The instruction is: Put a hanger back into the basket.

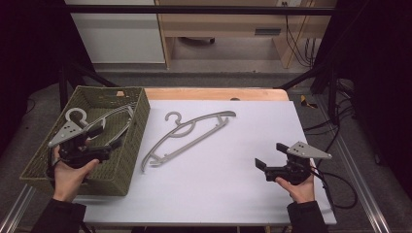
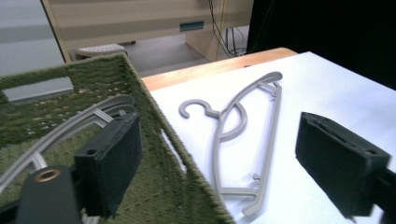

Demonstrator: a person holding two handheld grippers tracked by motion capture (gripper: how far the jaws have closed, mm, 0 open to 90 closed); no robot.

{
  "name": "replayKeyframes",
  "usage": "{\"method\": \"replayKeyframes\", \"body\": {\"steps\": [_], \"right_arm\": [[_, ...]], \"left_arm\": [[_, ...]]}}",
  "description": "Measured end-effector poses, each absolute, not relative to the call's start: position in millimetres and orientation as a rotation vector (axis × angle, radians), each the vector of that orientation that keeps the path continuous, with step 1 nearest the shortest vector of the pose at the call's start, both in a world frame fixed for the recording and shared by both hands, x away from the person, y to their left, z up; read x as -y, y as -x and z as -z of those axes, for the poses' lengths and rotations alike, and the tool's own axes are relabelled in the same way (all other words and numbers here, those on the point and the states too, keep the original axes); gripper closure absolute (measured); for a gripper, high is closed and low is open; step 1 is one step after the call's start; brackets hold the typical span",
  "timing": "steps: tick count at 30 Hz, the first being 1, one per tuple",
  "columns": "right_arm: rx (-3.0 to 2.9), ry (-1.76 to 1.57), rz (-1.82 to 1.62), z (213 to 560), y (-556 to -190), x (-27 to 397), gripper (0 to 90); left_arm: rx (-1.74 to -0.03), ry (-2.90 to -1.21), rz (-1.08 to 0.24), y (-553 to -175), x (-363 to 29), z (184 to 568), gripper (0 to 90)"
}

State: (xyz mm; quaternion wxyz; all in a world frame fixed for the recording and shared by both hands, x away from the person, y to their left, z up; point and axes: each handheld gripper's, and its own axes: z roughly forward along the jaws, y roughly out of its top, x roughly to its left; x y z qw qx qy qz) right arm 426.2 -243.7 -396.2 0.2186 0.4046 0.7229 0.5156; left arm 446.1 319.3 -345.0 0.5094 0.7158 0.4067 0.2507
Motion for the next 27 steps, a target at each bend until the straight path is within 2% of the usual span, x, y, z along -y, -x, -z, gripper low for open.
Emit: {"method": "replayKeyframes", "body": {"steps": [14,27], "right_arm": [[-2.002,-1.118,-1.433,396.0,-425.8,244.1,2.1],[-2.000,-1.112,-1.443,395.8,-424.8,243.8,2.0]], "left_arm": [[-0.861,-1.829,-0.558,-452.5,-244.5,344.9,11.3],[-0.934,-1.895,-0.530,-483.9,-204.5,371.7,13.1]]}}
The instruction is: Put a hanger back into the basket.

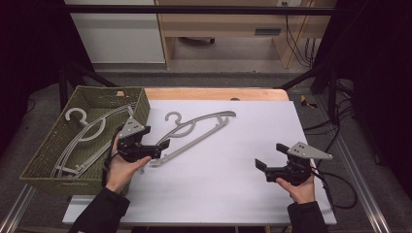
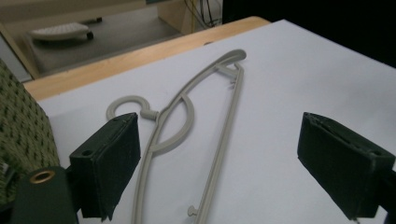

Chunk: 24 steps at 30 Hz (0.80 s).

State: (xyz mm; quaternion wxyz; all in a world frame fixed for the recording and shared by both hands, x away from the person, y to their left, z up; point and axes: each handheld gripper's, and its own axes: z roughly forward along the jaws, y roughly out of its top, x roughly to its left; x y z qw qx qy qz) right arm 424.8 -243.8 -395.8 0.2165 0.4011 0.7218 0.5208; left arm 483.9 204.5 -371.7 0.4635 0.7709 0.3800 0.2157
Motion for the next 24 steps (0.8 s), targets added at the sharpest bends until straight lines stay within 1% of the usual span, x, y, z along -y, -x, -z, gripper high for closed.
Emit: {"method": "replayKeyframes", "body": {"steps": [6,9,17,22,24], "right_arm": [[-2.013,-1.103,-1.438,396.4,-425.0,243.7,2.0],[-2.012,-1.111,-1.442,396.6,-424.9,242.5,2.0],[-2.011,-1.109,-1.444,396.4,-424.6,242.7,2.0],[-2.013,-1.111,-1.445,396.5,-424.4,242.1,2.0],[-2.013,-1.111,-1.445,396.5,-424.5,242.2,2.0]], "left_arm": [[-0.987,-1.933,-0.512,-498.8,-192.9,389.9,15.5],[-0.994,-1.956,-0.515,-504.2,-189.0,398.1,18.4],[-0.949,-2.101,-0.442,-510.7,-178.4,423.2,32.5],[-0.978,-2.195,-0.412,-518.9,-175.8,443.2,38.4],[-0.976,-2.211,-0.396,-521.3,-174.3,447.7,42.4]]}}
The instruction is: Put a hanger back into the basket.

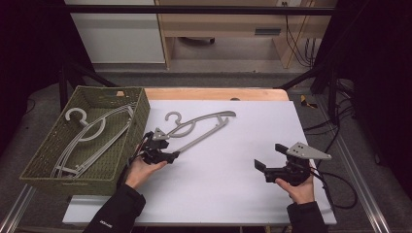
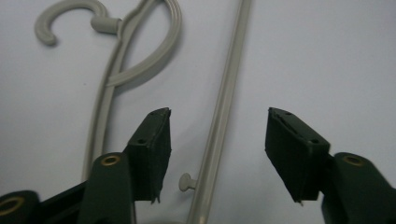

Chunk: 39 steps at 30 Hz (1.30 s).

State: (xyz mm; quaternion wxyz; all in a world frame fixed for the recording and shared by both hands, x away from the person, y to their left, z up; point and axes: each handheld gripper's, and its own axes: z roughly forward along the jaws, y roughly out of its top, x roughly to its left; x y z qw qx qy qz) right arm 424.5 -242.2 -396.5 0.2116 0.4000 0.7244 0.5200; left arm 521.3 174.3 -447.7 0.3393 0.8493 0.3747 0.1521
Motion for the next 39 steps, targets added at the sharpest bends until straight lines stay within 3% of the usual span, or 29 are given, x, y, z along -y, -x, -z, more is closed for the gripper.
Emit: {"method": "replayKeyframes", "body": {"steps": [9,11,16,21,34,39], "right_arm": [[-2.019,-1.104,-1.449,396.7,-424.5,242.1,2.0],[-2.022,-1.102,-1.440,397.0,-424.7,242.2,2.0],[-2.019,-1.107,-1.445,397.3,-424.7,241.1,2.0],[-2.016,-1.108,-1.449,397.0,-424.7,241.3,2.0],[-2.019,-1.102,-1.445,396.6,-424.0,242.3,2.1],[-2.008,-1.107,-1.449,395.8,-423.8,243.3,2.0]], "left_arm": [[-0.986,-2.283,-0.376,-528.7,-169.7,467.4,61.2],[-0.985,-2.287,-0.365,-528.7,-169.4,466.9,71.4],[-0.955,-2.314,-0.400,-525.4,-164.2,466.4,75.0],[-0.910,-2.358,-0.346,-516.8,-154.9,463.8,80.2],[-0.949,-2.313,-0.303,-487.3,-129.5,463.6,79.2],[-0.945,-2.173,-0.336,-487.5,-151.7,437.5,63.4]]}}
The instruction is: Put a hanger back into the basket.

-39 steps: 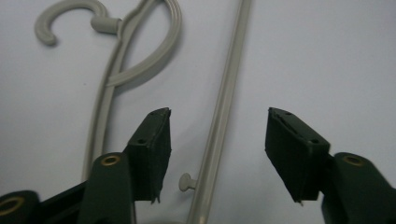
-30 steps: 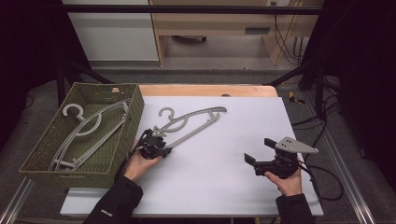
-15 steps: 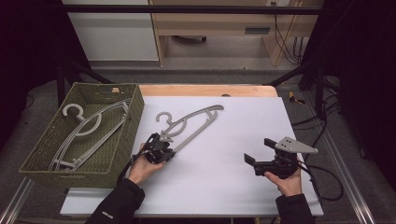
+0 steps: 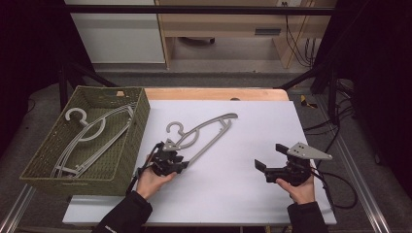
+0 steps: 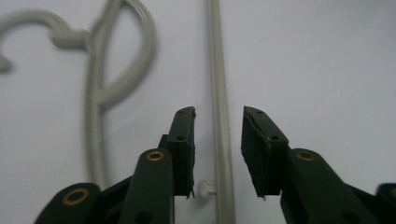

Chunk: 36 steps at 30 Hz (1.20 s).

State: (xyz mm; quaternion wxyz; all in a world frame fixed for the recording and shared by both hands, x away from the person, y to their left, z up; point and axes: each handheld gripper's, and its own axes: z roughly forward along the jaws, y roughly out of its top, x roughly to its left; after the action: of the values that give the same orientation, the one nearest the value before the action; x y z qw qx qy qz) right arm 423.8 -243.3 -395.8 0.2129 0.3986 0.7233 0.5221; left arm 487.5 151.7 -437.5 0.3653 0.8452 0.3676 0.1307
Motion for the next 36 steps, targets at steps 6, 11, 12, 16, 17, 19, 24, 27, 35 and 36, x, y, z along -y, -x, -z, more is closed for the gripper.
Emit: {"method": "replayKeyframes", "body": {"steps": [6,11,12,16,17,19,24,27,35,36], "right_arm": [[-2.013,-1.107,-1.450,396.0,-424.1,242.3,2.1],[-2.016,-1.105,-1.446,396.2,-424.2,242.4,2.1],[-2.014,-1.106,-1.448,396.0,-424.1,242.4,2.1],[-2.015,-1.107,-1.448,396.1,-424.1,242.3,2.1],[-2.015,-1.107,-1.449,396.1,-424.2,242.2,2.1],[-2.023,-1.103,-1.444,396.3,-424.1,242.5,2.2],[-2.021,-1.106,-1.448,396.2,-424.1,242.2,2.1],[-2.015,-1.108,-1.451,396.1,-424.2,241.9,2.1],[-2.019,-1.107,-1.450,396.1,-424.3,241.8,2.1],[-2.020,-1.106,-1.449,396.1,-424.2,241.9,2.1]], "left_arm": [[-1.063,-2.138,-0.440,-509.2,-170.6,432.4,51.2],[-1.117,-2.206,-0.436,-521.8,-171.2,448.6,51.8],[-1.128,-2.229,-0.432,-524.2,-170.8,452.1,52.3],[-1.170,-2.232,-0.418,-531.3,-173.2,459.8,55.1],[-1.187,-2.227,-0.415,-533.1,-174.0,462.0,56.4],[-1.190,-2.237,-0.401,-535.7,-176.4,464.7,59.1],[-1.196,-2.241,-0.409,-535.5,-176.3,464.6,64.1],[-1.213,-2.242,-0.423,-534.5,-173.7,464.3,65.4],[-1.234,-2.269,-0.423,-531.0,-165.3,461.7,79.7],[-1.238,-2.264,-0.420,-530.6,-165.5,461.8,80.4]]}}
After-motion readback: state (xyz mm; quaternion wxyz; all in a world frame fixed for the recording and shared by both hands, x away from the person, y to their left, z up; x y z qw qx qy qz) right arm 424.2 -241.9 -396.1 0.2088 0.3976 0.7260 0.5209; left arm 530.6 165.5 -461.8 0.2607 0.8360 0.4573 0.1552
